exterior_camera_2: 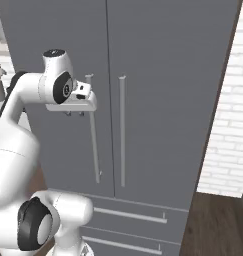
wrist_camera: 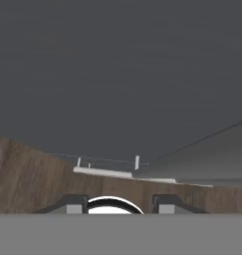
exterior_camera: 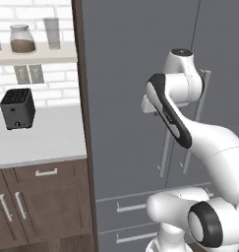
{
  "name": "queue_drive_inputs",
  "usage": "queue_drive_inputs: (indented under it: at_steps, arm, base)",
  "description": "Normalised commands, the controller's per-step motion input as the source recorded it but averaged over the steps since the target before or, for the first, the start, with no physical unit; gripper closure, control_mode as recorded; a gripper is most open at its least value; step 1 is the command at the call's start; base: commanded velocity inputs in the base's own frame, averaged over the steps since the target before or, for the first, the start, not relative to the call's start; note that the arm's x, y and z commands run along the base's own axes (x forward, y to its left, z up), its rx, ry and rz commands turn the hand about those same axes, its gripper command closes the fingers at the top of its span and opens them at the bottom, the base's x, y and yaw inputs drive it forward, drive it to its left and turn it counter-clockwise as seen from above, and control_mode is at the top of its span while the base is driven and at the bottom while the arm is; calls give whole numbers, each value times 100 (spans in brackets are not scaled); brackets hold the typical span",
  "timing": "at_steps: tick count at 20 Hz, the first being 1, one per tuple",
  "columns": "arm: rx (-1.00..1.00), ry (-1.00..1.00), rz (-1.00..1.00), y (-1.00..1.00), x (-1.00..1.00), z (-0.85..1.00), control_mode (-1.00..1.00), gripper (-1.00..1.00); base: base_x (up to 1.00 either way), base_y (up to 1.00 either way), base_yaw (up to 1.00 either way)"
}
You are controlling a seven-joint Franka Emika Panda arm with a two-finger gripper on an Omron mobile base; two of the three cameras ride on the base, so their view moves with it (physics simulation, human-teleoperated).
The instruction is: Take the strawberry from the fridge and place it on top of the pancake, located on the dining counter.
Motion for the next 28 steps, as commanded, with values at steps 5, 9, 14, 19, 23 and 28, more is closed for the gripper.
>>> queue_drive_inputs:
  at_steps: [5, 9, 14, 19, 23, 28]
  arm:
    - [0, 0, 0, 0, 0, 0, 100, -100]
    - [0, 0, 0, 0, 0, 0, 100, -100]
    - [0, 0, 0, 0, 0, 0, 100, -100]
    - [0, 0, 0, 0, 0, 0, 100, -100]
    - [0, 0, 0, 0, 0, 0, 100, -100]
    - [0, 0, 0, 0, 0, 0, 100, -100]
  base:
    - [-31, -9, 0]
    - [-73, -21, 0]
    - [-37, -43, 0]
    - [-3, -49, 1]
    - [-24, -13, 0]
    - [-24, -20, 0]
